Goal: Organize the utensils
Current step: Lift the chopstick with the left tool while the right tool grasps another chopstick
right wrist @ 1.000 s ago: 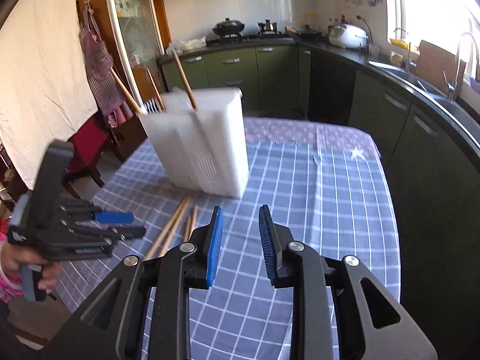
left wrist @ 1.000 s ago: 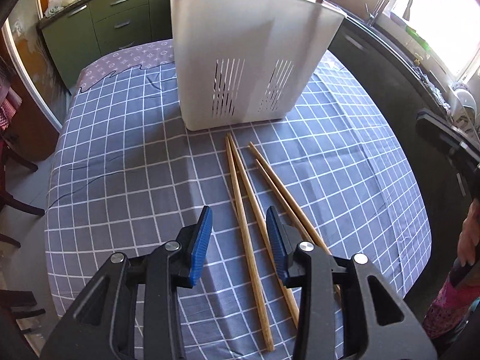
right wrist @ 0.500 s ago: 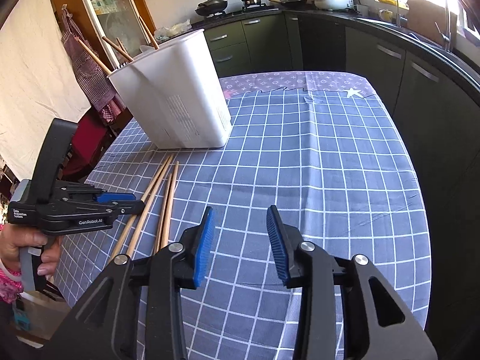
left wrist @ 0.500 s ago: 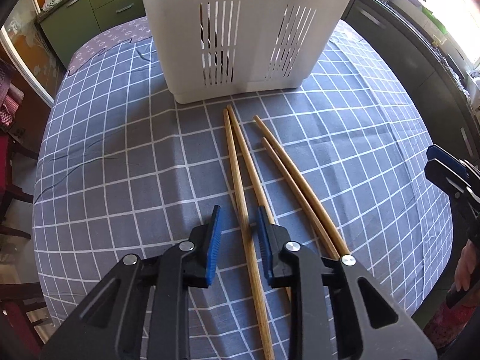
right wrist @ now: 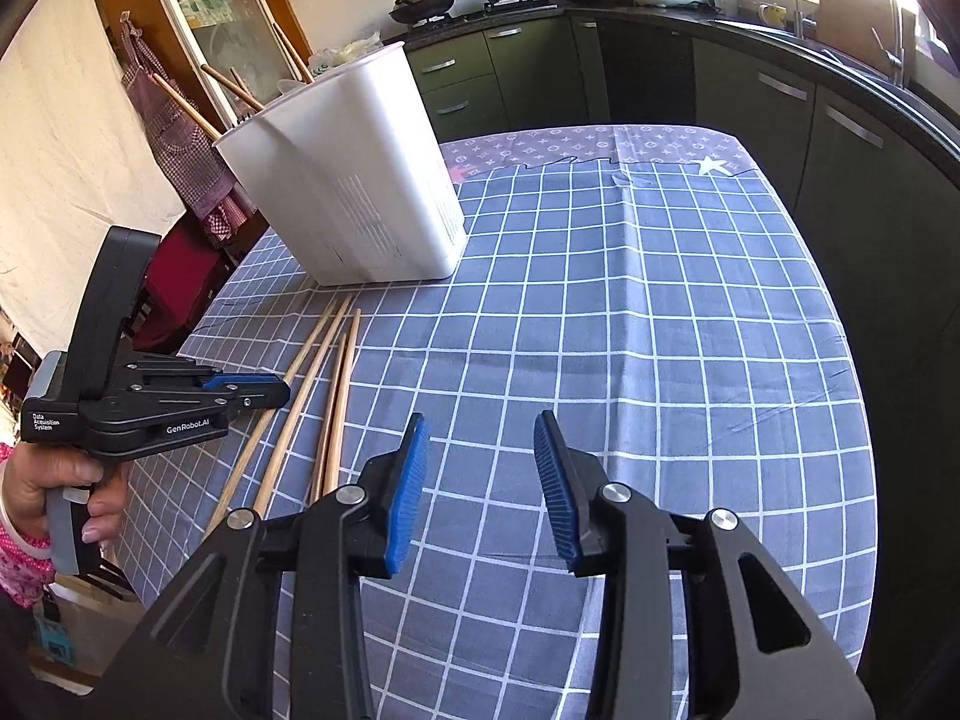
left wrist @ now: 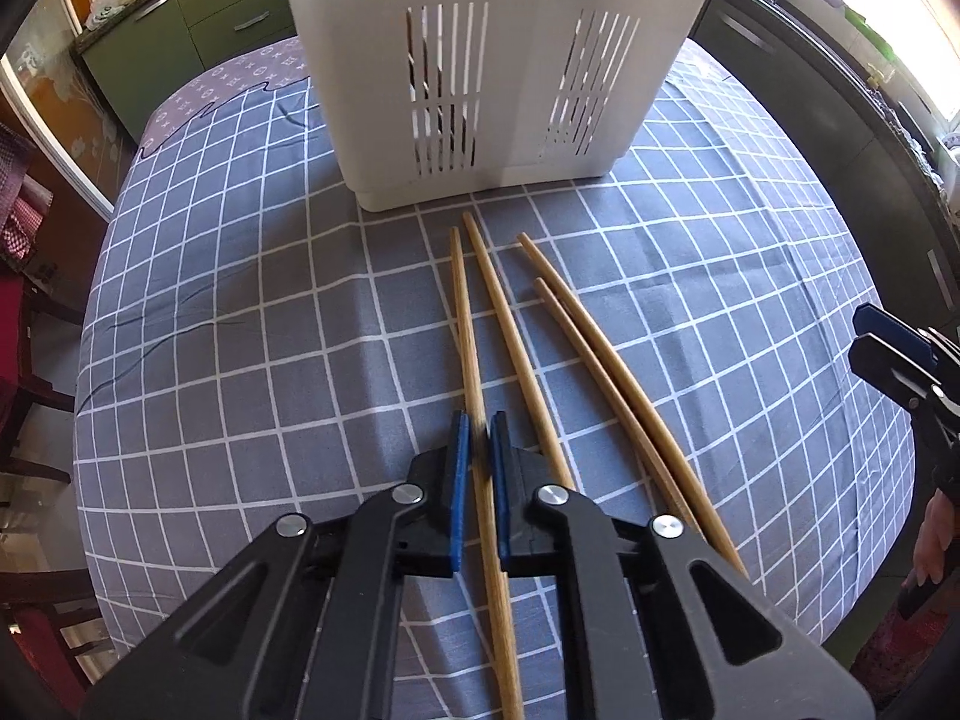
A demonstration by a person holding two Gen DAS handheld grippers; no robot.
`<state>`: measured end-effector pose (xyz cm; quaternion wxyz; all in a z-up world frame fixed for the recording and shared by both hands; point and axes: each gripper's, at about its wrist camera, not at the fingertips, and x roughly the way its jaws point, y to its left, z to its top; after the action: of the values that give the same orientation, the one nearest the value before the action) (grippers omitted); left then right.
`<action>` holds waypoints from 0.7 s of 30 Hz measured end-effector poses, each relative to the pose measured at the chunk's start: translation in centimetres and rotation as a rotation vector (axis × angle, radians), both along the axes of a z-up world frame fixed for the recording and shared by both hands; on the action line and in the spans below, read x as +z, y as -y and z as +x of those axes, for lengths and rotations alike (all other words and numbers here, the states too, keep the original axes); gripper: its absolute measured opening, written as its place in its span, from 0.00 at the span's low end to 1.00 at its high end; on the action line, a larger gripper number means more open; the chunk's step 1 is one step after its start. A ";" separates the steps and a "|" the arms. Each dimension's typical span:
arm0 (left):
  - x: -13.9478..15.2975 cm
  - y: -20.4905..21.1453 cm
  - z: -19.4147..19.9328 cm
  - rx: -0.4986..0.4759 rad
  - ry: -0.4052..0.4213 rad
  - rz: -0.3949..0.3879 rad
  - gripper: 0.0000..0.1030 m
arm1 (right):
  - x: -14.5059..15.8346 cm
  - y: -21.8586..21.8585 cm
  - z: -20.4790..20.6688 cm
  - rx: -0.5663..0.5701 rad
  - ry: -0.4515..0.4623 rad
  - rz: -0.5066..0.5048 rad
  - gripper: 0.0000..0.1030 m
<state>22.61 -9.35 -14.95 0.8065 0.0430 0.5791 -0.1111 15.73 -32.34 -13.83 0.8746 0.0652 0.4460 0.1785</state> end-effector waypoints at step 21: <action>8.1 -5.7 -8.8 0.020 0.381 -0.161 0.06 | -1.2 -7.1 3.3 0.208 -0.130 0.024 0.36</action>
<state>13.80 -3.63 -6.83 0.9033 -0.0072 0.4058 -0.1391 19.08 -25.26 -15.06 0.8199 0.0404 0.5038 0.2687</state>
